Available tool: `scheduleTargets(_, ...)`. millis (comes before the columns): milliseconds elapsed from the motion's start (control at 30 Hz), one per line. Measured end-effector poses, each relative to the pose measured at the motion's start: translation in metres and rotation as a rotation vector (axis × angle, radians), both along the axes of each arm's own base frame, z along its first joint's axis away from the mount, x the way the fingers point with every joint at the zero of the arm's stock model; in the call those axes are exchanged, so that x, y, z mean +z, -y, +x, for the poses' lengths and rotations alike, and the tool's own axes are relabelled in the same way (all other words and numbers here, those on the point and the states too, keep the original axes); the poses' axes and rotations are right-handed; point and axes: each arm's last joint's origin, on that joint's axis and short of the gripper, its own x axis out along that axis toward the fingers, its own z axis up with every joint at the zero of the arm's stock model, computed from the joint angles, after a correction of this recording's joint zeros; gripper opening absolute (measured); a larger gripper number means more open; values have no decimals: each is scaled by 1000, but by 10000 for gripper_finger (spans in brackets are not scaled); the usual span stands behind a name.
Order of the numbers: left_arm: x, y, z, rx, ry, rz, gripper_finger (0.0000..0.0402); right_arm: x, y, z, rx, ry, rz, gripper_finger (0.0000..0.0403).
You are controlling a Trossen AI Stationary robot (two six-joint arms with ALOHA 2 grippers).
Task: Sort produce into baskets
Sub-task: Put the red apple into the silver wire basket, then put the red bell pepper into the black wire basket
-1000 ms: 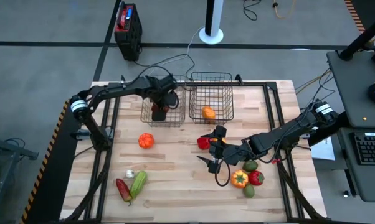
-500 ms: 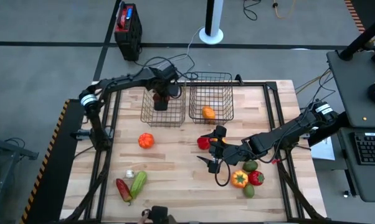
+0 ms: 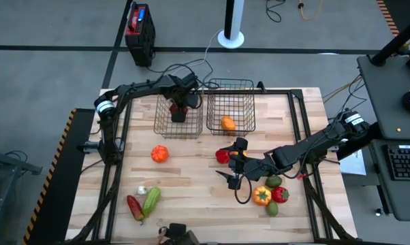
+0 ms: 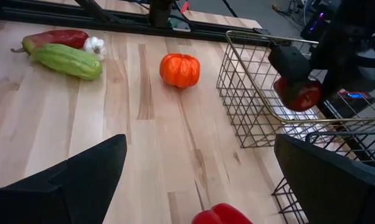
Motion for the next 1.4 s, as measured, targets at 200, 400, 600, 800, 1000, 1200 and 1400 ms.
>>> scheduleTargets(200, 0, 0, 0, 2, 0, 4, 322, 0, 0, 0, 0, 0, 0, 400)
scheduleTargets(400, 0, 0, 0, 7, 3, 7, 328, 0, 0, 0, 0, 0, 0, 400)
scheduleTargets(600, 3, 0, 1, 29, 3, 3, 329, 0, 0, 0, 0, 0, 0, 400)
scheduleTargets(800, 21, -2, 3, 49, 3, -1, 329, 0, 0, 0, 0, 0, 0, 400)
scheduleTargets(1000, 45, -1, 2, 62, -12, -14, 329, 0, 0, 0, 0, 0, 0, 400)
scheduleTargets(1200, 72, 10, -5, 155, 12, -190, 329, 0, 0, 0, 0, 0, 1, 400)
scheduleTargets(1400, 95, 50, -13, 147, 2, -301, 324, 0, -1, 0, 5, 1, 25, 400)
